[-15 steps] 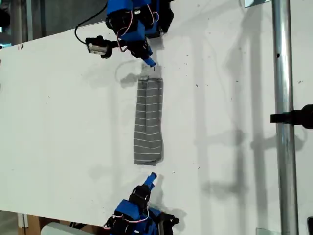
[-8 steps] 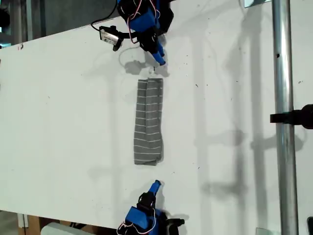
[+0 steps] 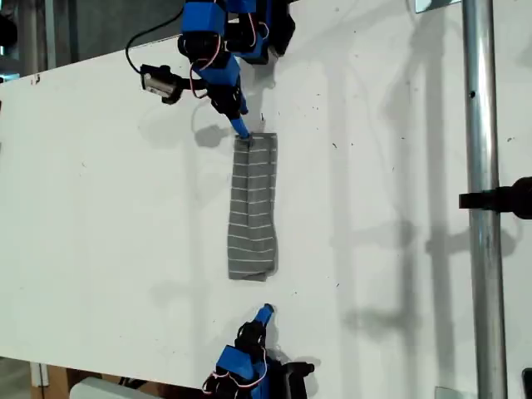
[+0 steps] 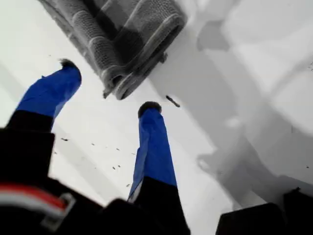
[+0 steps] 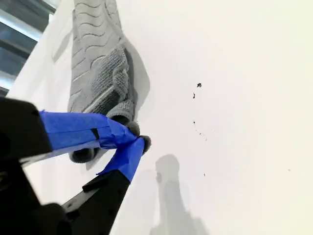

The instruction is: Grasp corners of a towel and fold twice.

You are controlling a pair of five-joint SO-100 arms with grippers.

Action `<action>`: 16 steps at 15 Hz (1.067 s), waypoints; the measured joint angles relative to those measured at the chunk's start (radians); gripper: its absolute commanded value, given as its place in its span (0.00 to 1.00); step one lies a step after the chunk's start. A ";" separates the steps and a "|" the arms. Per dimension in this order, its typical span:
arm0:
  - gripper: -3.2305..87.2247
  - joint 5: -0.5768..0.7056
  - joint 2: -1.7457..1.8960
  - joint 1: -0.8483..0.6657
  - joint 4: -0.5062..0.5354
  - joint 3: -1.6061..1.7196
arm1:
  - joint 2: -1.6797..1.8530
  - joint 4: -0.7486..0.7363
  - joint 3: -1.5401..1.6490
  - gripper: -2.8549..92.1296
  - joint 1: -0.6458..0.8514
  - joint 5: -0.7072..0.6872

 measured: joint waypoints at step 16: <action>0.01 0.000 0.000 -0.002 0.000 0.005 | -0.914 -0.394 -0.408 0.27 -0.086 0.094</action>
